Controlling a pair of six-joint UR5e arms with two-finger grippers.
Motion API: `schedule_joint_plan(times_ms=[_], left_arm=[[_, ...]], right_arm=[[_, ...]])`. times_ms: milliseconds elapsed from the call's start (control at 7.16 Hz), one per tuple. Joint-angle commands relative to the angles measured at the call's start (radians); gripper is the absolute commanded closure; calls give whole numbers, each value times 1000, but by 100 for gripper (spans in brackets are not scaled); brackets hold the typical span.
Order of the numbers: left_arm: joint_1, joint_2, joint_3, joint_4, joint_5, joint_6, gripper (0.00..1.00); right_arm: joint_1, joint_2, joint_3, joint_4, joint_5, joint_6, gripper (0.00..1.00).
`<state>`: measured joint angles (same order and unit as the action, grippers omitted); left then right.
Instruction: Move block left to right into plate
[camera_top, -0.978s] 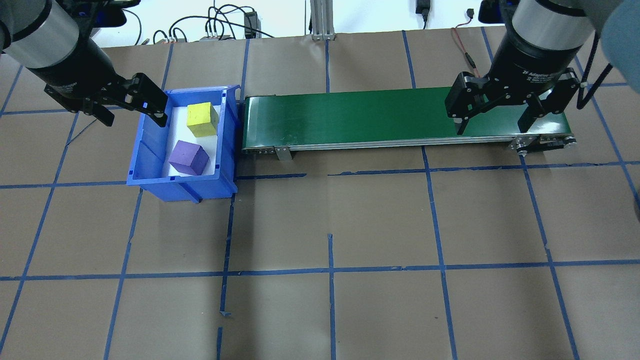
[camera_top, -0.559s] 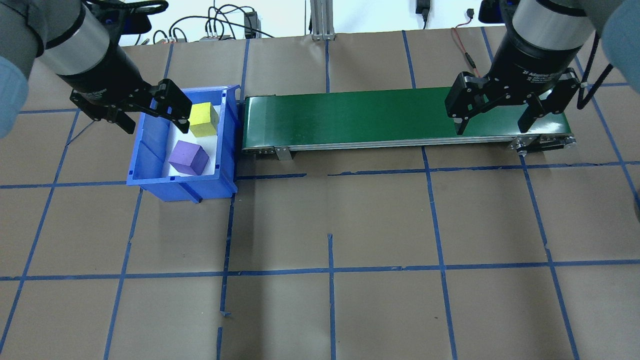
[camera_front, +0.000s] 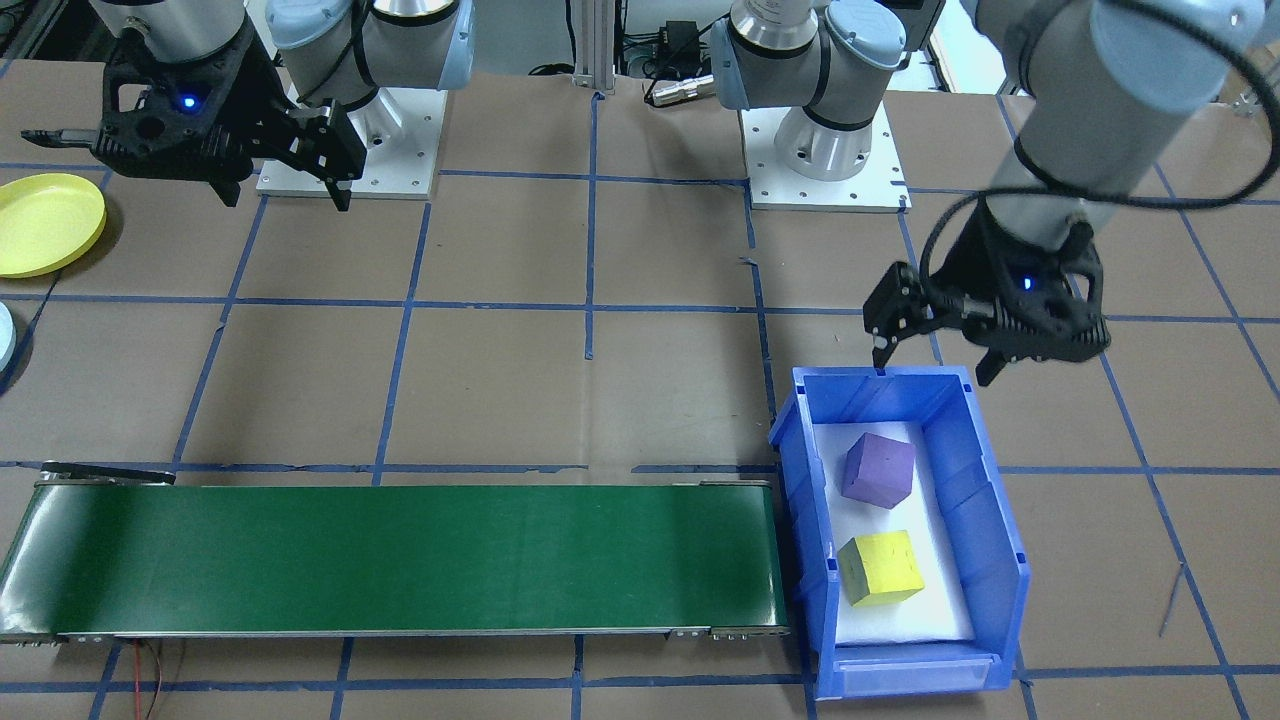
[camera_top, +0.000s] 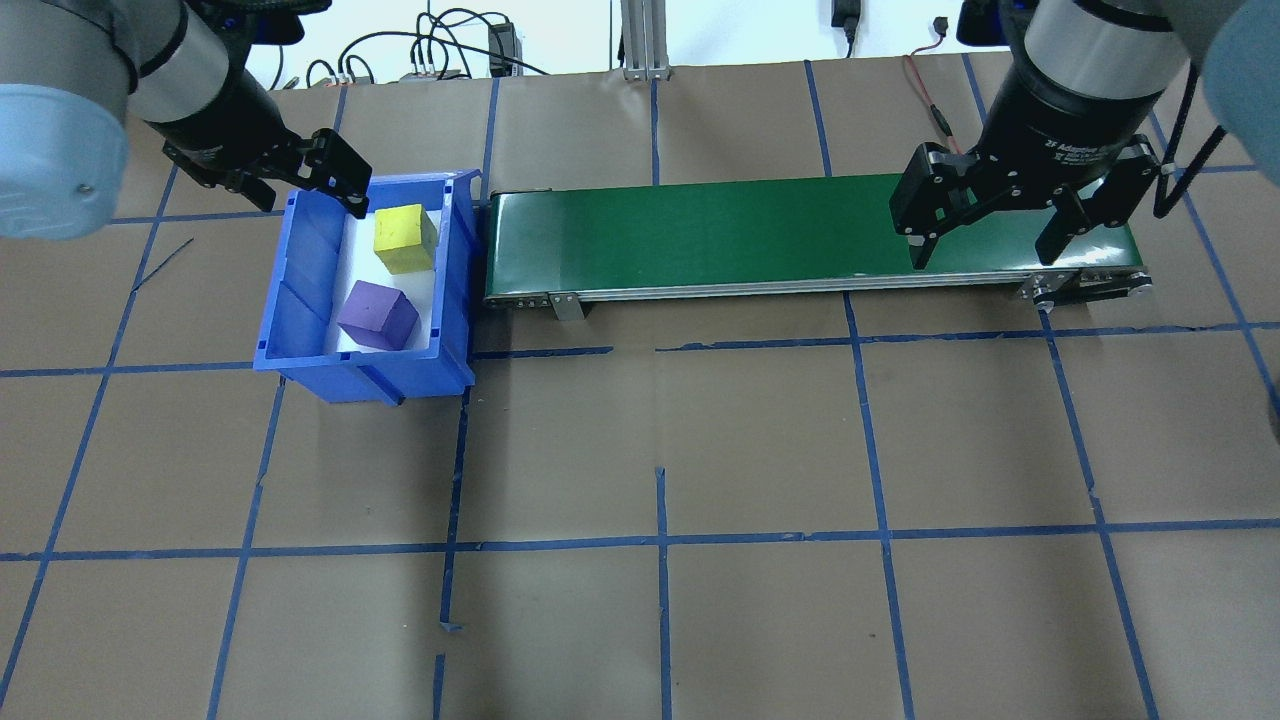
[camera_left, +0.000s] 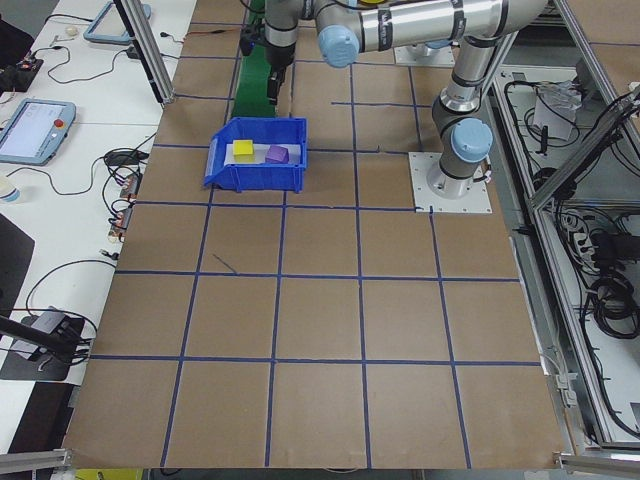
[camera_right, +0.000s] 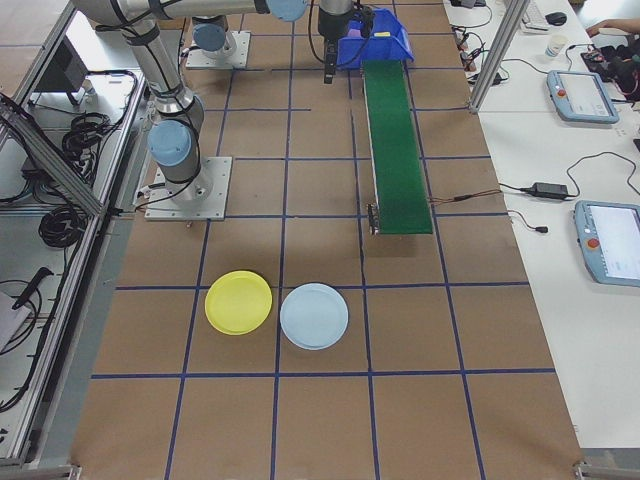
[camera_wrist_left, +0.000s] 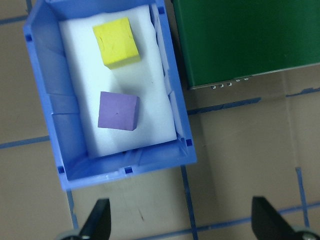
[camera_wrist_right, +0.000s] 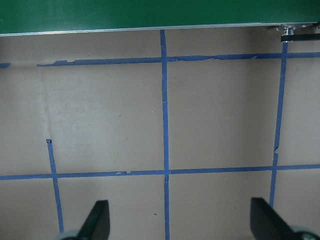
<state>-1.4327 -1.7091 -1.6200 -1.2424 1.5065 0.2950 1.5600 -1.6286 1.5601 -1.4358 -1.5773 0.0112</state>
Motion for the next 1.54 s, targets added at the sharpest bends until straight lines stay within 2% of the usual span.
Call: schedule_joint_plan(times_ms=[0, 279, 419, 698, 978, 1397], left_arm=[[14, -95, 0, 103, 0, 12, 0], [15, -165, -18, 180, 4, 44, 0], [15, -187, -30, 181, 11, 44, 0], [15, -214, -142, 193, 12, 46, 0], [15, -236, -202, 209, 12, 45, 0], [15, -256, -215, 264, 12, 47, 0]], right_arm=[[0, -1, 0, 0, 0, 1, 0], [0, -1, 0, 0, -1, 0, 0], [0, -1, 0, 0, 0, 0, 0], [0, 0, 0, 0, -1, 1, 0], [0, -1, 0, 0, -1, 0, 0], [0, -1, 0, 0, -1, 1, 0]])
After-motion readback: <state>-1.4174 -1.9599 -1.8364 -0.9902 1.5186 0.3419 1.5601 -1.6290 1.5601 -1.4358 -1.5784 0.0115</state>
